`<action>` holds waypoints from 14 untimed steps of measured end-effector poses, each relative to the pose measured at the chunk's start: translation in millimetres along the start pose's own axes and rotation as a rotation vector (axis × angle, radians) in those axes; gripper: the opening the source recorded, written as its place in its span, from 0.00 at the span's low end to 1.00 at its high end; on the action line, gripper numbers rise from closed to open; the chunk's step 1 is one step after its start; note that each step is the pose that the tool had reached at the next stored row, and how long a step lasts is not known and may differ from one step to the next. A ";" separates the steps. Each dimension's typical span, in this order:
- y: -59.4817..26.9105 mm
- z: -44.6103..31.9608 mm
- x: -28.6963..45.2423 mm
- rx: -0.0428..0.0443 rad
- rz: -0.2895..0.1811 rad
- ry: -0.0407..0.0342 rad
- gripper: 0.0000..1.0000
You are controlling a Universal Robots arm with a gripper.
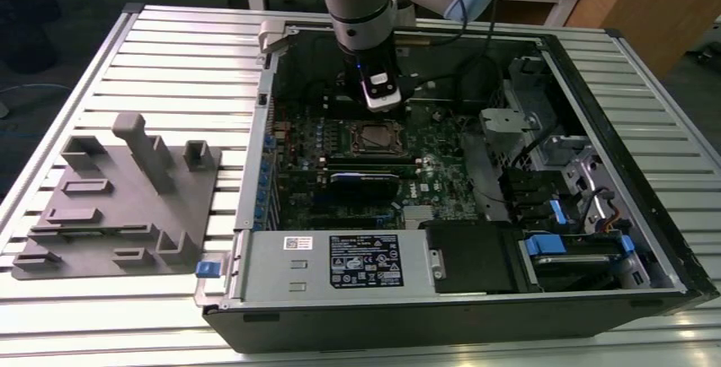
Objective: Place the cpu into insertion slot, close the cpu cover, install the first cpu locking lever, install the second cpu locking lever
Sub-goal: 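Install the first cpu locking lever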
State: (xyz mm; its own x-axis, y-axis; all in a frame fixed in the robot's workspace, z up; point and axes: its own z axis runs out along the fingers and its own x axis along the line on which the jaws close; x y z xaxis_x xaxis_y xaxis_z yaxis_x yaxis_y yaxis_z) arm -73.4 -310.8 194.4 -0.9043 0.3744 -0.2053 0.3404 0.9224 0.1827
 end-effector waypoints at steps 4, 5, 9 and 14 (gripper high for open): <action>-1.2 0.2 -0.3 -0.0003 -0.003 0.0002 0.11; -1.4 0.2 -0.4 -0.0002 -0.004 0.0001 0.11; -2.2 0.6 -0.5 -0.0001 -0.007 0.0001 0.11; -2.9 1.7 -0.3 -0.0007 -0.009 -0.0005 0.11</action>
State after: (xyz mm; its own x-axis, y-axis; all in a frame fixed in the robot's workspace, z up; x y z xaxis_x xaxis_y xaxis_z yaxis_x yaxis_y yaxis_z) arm -73.7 -313.4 192.3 -0.9071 0.3662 -0.2074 0.3321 0.9256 0.1815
